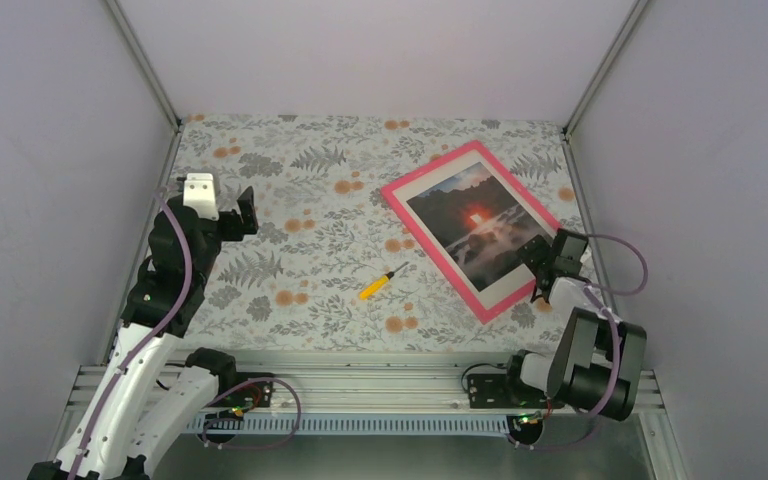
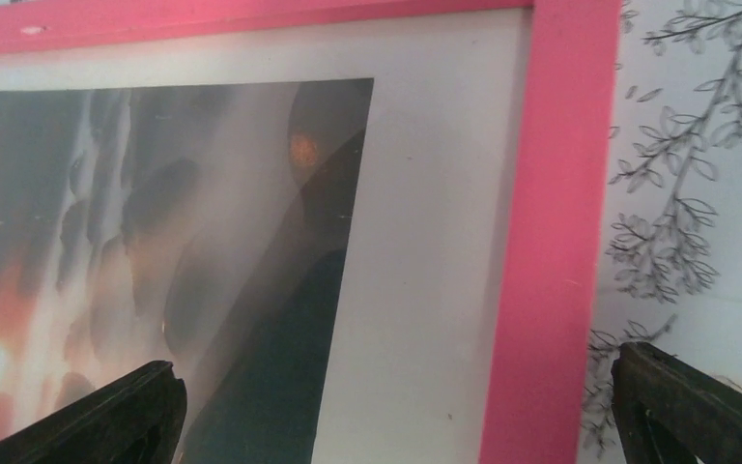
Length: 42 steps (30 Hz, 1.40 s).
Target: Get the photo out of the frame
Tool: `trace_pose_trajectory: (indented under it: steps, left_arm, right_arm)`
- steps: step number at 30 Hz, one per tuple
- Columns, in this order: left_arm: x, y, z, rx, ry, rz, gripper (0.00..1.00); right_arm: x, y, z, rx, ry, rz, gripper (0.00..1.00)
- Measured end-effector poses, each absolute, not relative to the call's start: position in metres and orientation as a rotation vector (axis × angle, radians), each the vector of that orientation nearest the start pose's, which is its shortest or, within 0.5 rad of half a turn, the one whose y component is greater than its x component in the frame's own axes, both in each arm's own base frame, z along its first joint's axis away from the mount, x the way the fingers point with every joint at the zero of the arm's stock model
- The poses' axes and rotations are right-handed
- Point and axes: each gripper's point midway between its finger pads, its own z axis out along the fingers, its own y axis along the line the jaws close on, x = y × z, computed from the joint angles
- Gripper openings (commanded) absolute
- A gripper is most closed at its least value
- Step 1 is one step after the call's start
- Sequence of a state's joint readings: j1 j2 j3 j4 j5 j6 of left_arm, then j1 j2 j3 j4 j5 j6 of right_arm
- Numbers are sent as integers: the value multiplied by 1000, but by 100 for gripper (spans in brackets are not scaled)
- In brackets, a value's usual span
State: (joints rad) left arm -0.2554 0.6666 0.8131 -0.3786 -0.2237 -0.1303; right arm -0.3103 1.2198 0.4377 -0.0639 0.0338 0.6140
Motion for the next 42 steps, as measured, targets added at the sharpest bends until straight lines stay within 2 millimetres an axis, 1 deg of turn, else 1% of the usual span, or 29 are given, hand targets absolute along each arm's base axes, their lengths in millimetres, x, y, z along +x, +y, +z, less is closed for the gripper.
trace_pose_trajectory:
  steps: [4, 7, 9, 17, 22, 24, 27, 30, 33, 38, 42]
  left_arm:
    - [282, -34, 316, -42, 1797, -71, 100]
    - [282, -34, 316, -40, 1798, -70, 100]
    - [282, -35, 316, -37, 1798, -73, 100]
    - [282, -36, 315, -34, 1801, -75, 100]
    - [285, -37, 312, -27, 1815, -76, 100]
    - [286, -38, 310, -23, 1820, -77, 100]
    - [287, -39, 309, -18, 1826, -79, 100]
    - [288, -41, 307, -11, 1832, -86, 100]
    - [289, -43, 306, -4, 1838, -94, 100]
    - [290, -45, 303, 5, 1847, -102, 100]
    - [291, -47, 302, 15, 1852, -110, 100]
  right_arm:
    - [302, -99, 40, 1063, 2191, 112, 100]
    - [310, -103, 36, 1048, 2214, 114, 100]
    - [321, -105, 35, 1020, 2230, 118, 100]
    - [372, -106, 38, 872, 2280, 195, 100]
    - [404, -102, 39, 764, 2304, 267, 100]
    - [422, -100, 41, 703, 2308, 303, 100]
    - [442, -95, 41, 618, 2320, 341, 100]
    - [462, -84, 42, 513, 2333, 382, 100]
    - [477, -67, 42, 408, 2351, 411, 100]
    - [493, -17, 41, 207, 2387, 476, 100]
    - [504, 18, 41, 78, 2407, 526, 100]
